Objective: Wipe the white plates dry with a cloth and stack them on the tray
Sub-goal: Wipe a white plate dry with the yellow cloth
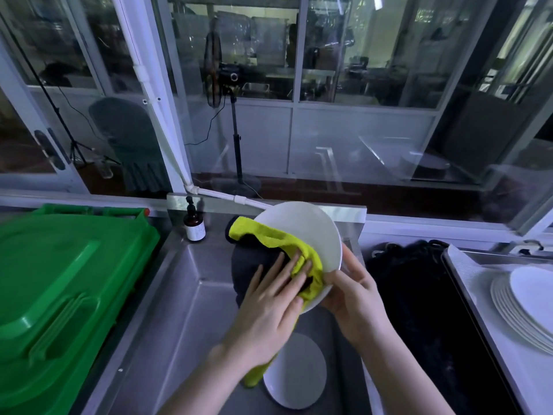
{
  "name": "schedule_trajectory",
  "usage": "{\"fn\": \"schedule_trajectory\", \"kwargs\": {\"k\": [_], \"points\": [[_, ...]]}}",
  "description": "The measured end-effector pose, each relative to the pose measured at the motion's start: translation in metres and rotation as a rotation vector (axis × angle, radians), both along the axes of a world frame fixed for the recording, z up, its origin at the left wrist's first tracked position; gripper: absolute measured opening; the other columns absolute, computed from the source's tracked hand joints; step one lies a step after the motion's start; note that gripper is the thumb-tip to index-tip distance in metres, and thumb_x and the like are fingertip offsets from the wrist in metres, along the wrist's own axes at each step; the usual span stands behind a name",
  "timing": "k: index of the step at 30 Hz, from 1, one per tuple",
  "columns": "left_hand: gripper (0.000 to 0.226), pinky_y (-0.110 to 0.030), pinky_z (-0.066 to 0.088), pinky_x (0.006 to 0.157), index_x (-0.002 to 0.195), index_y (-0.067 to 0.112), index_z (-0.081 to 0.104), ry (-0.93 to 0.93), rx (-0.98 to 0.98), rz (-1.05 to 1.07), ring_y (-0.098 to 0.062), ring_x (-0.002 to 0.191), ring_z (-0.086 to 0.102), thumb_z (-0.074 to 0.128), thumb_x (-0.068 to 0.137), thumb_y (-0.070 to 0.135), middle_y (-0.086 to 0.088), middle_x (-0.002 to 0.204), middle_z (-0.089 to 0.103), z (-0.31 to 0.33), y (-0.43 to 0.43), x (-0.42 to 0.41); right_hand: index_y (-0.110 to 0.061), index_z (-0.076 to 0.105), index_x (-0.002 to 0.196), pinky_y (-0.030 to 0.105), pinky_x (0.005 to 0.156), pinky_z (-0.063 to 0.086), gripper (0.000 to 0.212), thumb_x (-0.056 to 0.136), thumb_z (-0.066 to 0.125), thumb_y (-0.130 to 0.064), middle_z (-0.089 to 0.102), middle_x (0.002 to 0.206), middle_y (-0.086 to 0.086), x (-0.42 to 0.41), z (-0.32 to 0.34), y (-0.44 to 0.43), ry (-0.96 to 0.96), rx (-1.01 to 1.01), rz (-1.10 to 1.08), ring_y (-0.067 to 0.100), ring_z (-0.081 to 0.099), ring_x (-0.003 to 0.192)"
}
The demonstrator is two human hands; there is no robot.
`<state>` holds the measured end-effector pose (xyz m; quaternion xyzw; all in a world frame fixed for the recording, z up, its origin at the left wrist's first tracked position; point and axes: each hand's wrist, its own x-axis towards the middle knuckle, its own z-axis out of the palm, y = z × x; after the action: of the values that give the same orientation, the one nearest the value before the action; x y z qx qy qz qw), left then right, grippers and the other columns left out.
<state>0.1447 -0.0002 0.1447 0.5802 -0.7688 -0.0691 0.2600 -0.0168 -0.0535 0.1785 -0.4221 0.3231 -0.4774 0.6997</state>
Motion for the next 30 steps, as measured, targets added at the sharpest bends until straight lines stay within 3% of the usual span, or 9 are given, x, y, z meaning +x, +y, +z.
{"fn": "schedule_trajectory", "kwargs": {"k": [2, 4, 9, 13, 16, 19, 23, 28, 30], "points": [[0.054, -0.034, 0.002, 0.121, 0.153, 0.040, 0.005, -0.035, -0.014, -0.047, -0.006, 0.150, -0.006, 0.017, 0.100, 0.039, 0.020, 0.162, -0.002, 0.007, -0.008, -0.003, -0.026, 0.065, 0.131, 0.049, 0.080, 0.050, 0.060, 0.090, 0.041, 0.011, 0.060, 0.109, 0.021, 0.002, -0.006, 0.004, -0.006, 0.014, 0.045, 0.037, 0.052, 0.095], [0.056, -0.036, 0.004, 0.122, 0.153, 0.039, 0.002, -0.081, -0.030, -0.070, -0.010, 0.151, -0.004, 0.021, 0.100, 0.039, 0.017, 0.162, -0.002, 0.015, -0.023, 0.001, -0.025, 0.064, 0.132, 0.043, 0.075, 0.056, 0.055, 0.091, 0.045, 0.006, 0.065, 0.114, 0.020, 0.003, -0.010, 0.009, -0.017, 0.011, 0.088, 0.035, 0.063, 0.097], [0.065, -0.040, 0.008, 0.122, 0.154, 0.030, 0.005, -0.046, -0.018, 0.042, -0.021, 0.152, 0.002, 0.042, 0.101, 0.042, 0.003, 0.164, 0.000, 0.032, -0.059, 0.024, -0.031, 0.062, 0.134, 0.048, 0.077, 0.058, 0.065, 0.078, 0.052, 0.000, 0.067, 0.117, 0.017, 0.006, -0.007, 0.013, -0.008, -0.003, 0.102, 0.034, 0.063, 0.097], [0.064, -0.037, -0.002, 0.121, 0.154, 0.032, 0.001, -0.059, 0.010, 0.216, -0.017, 0.151, -0.006, 0.031, 0.101, 0.052, 0.007, 0.162, -0.008, 0.020, -0.051, 0.038, -0.029, 0.062, 0.135, 0.056, 0.086, 0.051, 0.066, 0.086, 0.044, 0.012, 0.066, 0.121, 0.016, -0.003, 0.006, 0.003, 0.002, -0.028, 0.006, 0.033, 0.062, 0.098], [0.061, -0.045, 0.003, 0.122, 0.149, 0.038, -0.005, -0.036, 0.025, 0.169, -0.014, 0.151, -0.007, 0.015, 0.094, 0.055, 0.012, 0.161, -0.007, 0.008, -0.024, 0.026, -0.026, 0.061, 0.136, 0.060, 0.090, 0.045, 0.067, 0.089, 0.040, 0.016, 0.067, 0.114, 0.013, -0.004, 0.011, -0.003, -0.018, -0.019, -0.044, 0.034, 0.059, 0.097], [0.058, -0.043, 0.000, 0.121, 0.152, 0.041, -0.006, -0.044, -0.002, 0.099, -0.010, 0.150, -0.009, 0.013, 0.097, 0.048, 0.018, 0.162, -0.008, 0.003, -0.008, 0.005, -0.024, 0.063, 0.133, 0.055, 0.089, 0.046, 0.063, 0.089, 0.040, 0.015, 0.065, 0.111, 0.018, 0.000, 0.008, -0.001, -0.018, -0.012, -0.024, 0.035, 0.058, 0.097], [0.059, -0.042, -0.003, 0.121, 0.154, 0.038, -0.005, -0.065, -0.047, -0.025, -0.011, 0.150, -0.011, 0.017, 0.098, 0.039, 0.018, 0.161, -0.013, 0.017, -0.020, -0.007, -0.024, 0.066, 0.129, 0.038, 0.071, 0.057, 0.059, 0.090, 0.039, 0.012, 0.063, 0.107, 0.021, 0.006, 0.000, 0.010, 0.002, -0.023, 0.089, 0.031, 0.063, 0.089], [0.063, -0.048, 0.003, 0.121, 0.155, 0.032, 0.006, -0.067, -0.128, 0.000, -0.020, 0.152, 0.000, 0.025, 0.097, 0.047, 0.006, 0.165, 0.000, 0.041, -0.055, 0.009, -0.029, 0.060, 0.137, 0.050, 0.081, 0.052, 0.065, 0.079, 0.051, 0.001, 0.058, 0.109, 0.020, 0.006, -0.001, 0.016, 0.037, -0.050, 0.156, 0.038, 0.050, 0.093], [0.069, -0.051, 0.013, 0.119, 0.154, 0.029, 0.023, -0.035, -0.144, 0.094, -0.025, 0.149, 0.018, 0.032, 0.092, 0.057, -0.002, 0.161, 0.024, 0.051, -0.066, 0.019, -0.030, 0.059, 0.137, 0.048, 0.078, 0.055, 0.068, 0.077, 0.052, 0.001, 0.063, 0.112, 0.019, 0.000, 0.002, 0.015, 0.069, -0.072, 0.168, 0.036, 0.056, 0.093]]}}
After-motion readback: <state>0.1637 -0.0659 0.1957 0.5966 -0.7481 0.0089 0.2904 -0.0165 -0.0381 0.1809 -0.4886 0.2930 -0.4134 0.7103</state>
